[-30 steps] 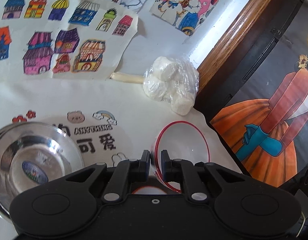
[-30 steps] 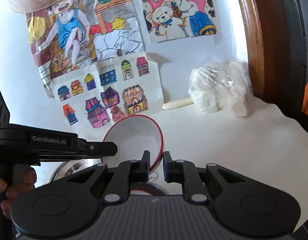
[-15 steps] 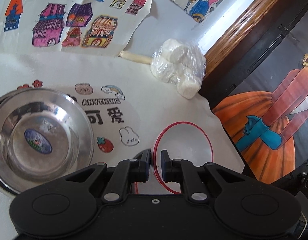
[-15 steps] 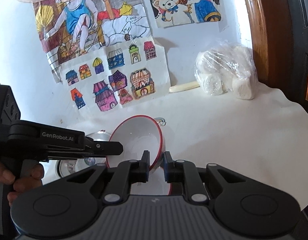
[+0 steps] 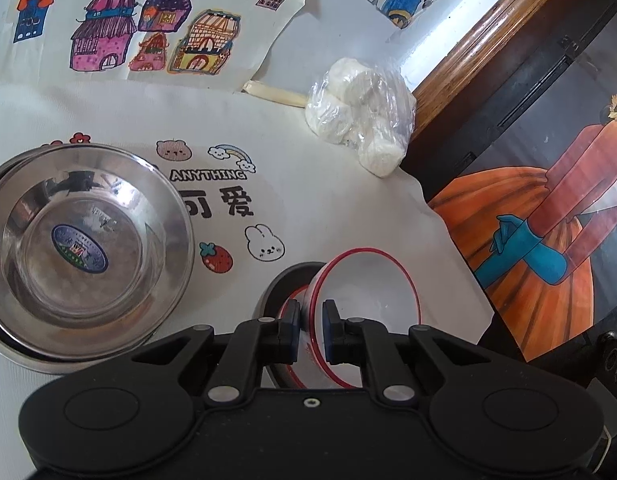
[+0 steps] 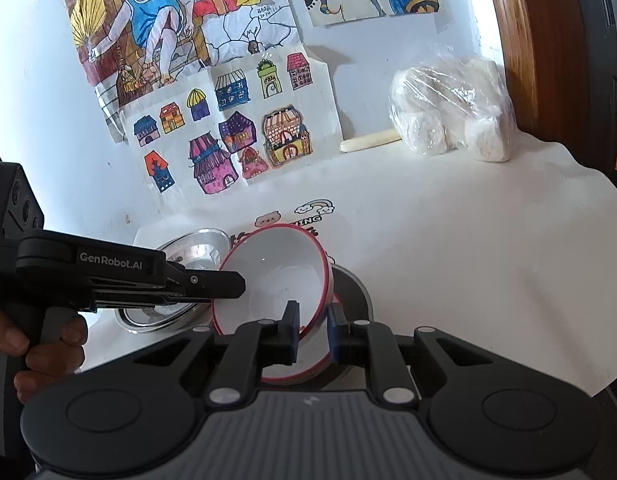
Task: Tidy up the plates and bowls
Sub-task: 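Lower the held white bowl into the steel bowl onto the first white bowl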
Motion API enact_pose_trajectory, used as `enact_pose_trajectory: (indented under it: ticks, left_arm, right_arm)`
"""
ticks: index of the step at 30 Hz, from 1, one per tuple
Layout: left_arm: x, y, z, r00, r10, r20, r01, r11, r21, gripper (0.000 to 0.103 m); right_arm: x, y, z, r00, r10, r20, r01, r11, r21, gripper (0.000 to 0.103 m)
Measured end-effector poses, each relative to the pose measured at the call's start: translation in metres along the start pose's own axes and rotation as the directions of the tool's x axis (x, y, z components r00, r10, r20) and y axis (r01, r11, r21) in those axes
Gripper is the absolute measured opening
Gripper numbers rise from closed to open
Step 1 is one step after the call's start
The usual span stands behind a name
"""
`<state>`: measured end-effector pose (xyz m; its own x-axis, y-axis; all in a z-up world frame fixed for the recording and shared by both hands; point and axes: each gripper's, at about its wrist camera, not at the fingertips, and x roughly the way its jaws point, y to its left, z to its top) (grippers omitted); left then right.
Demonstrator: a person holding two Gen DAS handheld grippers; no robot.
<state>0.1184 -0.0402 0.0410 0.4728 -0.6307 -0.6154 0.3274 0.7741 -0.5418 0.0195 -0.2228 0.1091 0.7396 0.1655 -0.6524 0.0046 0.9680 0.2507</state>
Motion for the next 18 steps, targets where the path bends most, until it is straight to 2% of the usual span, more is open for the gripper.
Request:
enact_pose_trajectory:
  ticks: [18]
  left_arm:
    - [0.0013, 0.003, -0.0046, 1.0, 0.016, -0.016, -0.016, 1.0, 0.0, 0.012]
  right_arm:
    - [0.0052, -0.0018, -0.0043, 0.999, 0.008, -0.038, -0.008, 1.0, 0.001, 0.016]
